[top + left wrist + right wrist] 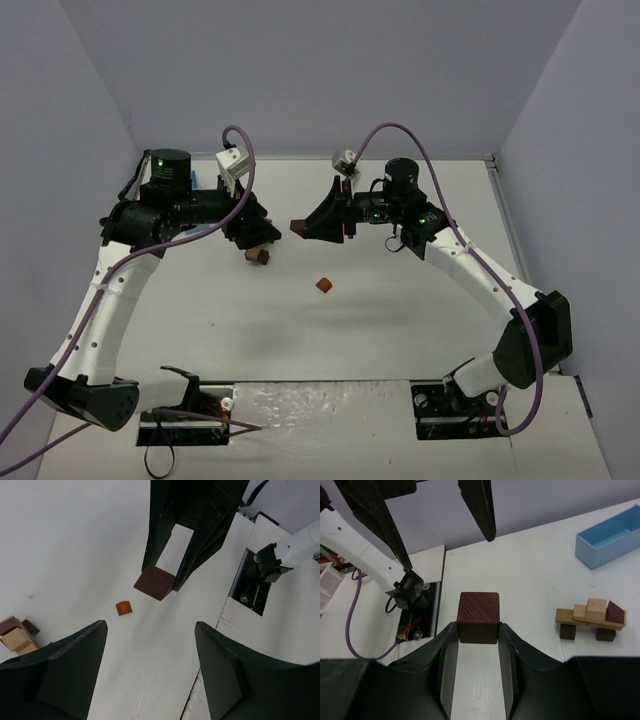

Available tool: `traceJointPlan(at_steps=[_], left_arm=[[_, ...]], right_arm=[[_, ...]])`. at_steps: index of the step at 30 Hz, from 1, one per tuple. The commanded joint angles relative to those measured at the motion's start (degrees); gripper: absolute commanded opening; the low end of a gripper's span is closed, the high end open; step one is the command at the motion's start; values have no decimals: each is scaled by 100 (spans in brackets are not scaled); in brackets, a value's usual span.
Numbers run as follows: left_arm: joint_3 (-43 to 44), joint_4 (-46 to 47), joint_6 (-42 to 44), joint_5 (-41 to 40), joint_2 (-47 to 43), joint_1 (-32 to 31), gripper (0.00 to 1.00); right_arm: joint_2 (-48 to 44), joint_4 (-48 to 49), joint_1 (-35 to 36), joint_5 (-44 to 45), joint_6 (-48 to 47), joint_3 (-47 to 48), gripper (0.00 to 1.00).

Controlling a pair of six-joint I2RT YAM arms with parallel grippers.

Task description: Build the wood block tower

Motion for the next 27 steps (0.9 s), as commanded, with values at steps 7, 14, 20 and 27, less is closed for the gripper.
traceJointPlan(at_steps=[7,14,20,27], left_arm=[[199,234,204,1348,107,18,68],[195,287,202,1452,218,-75,67],[271,434,202,1458,320,-224,67],[258,546,291,1449,390,-351,67]], right_arm=[[-370,357,-20,-991,214,521,0],[-369,359,51,-1048,251,590,0],[-338,357,108,-1094,287,594,0],[-292,358,112,-1151,322,611,0]])
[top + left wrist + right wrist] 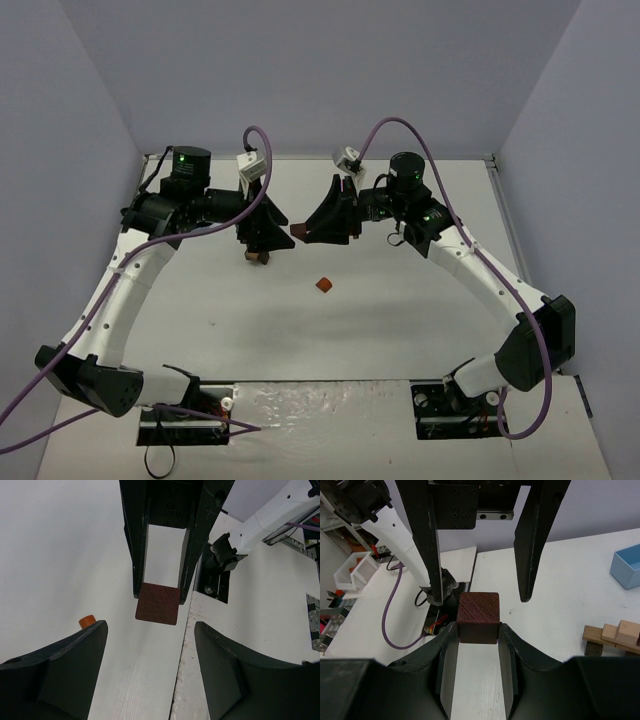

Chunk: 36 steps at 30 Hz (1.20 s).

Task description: Build the wood block tower

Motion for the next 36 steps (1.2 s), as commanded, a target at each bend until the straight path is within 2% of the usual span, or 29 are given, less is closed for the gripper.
traceJointPlan(at_steps=[1,10,13,21,26,28,33,36], left_arm=[[255,407,230,211,-22,-63,67],[237,591,353,162,12,-98,66],[237,627,336,162,47,-175,60],[229,728,298,144,111,-291,59],[229,821,238,162,136,-300,51],[228,838,230,163,153,-300,45],[180,856,214,263,178,-309,20],[102,856,209,281,151,-318,10]], right_arm=[[-178,358,52,-245,57,303,0],[-50,366,52,-346,98,338,0],[-38,363,52,-347,98,338,0],[22,366,44,-364,107,347,0],[39,366,34,-382,98,311,0],[47,358,26,-391,98,293,0],[54,365,1,-390,114,217,0],[56,358,-25,-357,110,196,0]])
